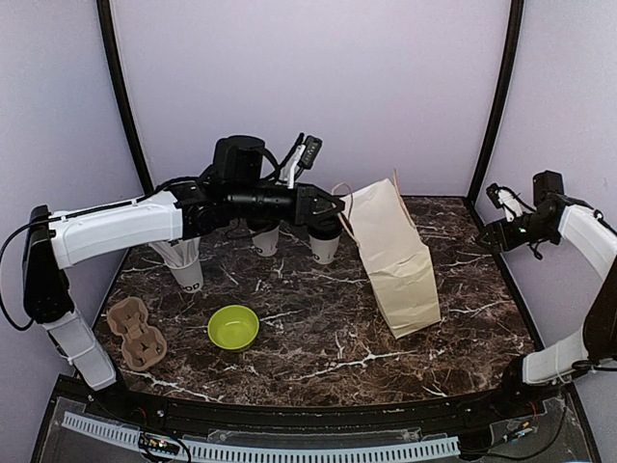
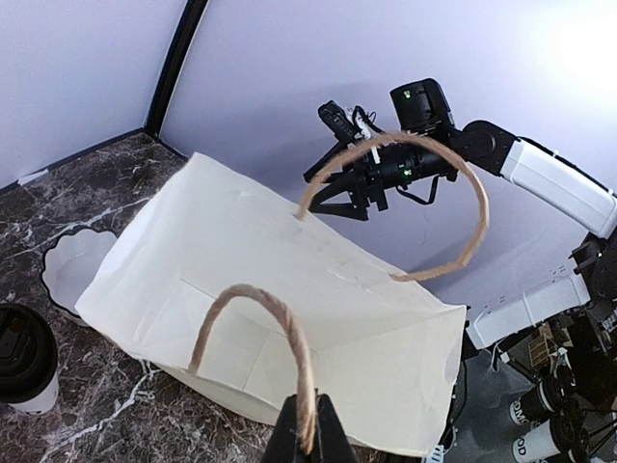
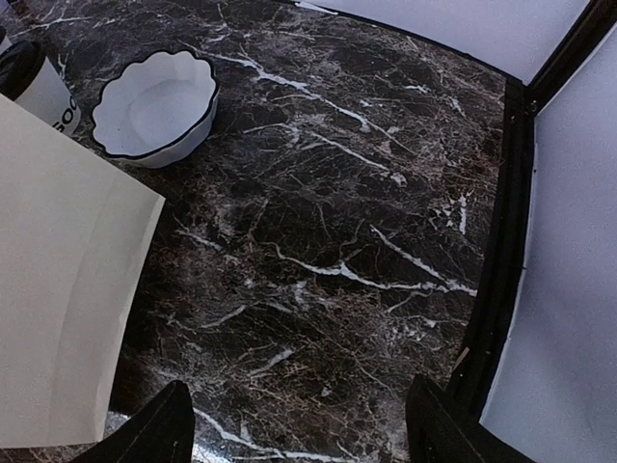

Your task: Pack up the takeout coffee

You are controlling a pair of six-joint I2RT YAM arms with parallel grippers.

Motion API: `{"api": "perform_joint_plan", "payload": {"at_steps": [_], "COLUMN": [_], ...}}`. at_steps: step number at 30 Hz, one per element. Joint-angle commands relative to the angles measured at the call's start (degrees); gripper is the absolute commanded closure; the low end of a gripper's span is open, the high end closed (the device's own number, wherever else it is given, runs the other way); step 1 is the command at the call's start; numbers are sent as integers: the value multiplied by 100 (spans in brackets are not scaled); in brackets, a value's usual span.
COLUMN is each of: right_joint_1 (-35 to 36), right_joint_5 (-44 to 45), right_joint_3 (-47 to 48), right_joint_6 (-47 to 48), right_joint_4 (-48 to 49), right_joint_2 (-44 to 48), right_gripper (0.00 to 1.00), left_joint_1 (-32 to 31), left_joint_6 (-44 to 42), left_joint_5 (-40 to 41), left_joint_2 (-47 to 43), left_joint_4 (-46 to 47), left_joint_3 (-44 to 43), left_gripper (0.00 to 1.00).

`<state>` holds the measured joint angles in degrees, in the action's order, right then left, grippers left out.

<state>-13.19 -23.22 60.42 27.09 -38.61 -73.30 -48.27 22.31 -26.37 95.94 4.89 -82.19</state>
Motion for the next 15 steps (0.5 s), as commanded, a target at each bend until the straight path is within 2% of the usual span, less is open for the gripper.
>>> {"api": "perform_joint_plan", "payload": {"at_steps": [1,4,9,15], "right_joint_1": [-6,1,67,601], "right_joint_5": [-487,-732,-1248,-1560], "right_joint_3": [189,294,268,6], "right_joint_6": [-203,-231,-125,373], "right_joint_4": [99,61,81,-104], "right_joint_2": [-184,-258,-78,177], "right_gripper": [24,24,25,26], "left_joint_1": [12,13,11,24], "left_joint_6": [-532,-666,-822,-1052], "left_joint_5": [97,371,310,414], "left_joint_2": [-203,-157,-64,280], "left_joint_4": [-940,-1410,-1629,-2138], "left_joint_3": [-335,-563,-1086,-1824], "left_gripper": [100,100,100,99]}}
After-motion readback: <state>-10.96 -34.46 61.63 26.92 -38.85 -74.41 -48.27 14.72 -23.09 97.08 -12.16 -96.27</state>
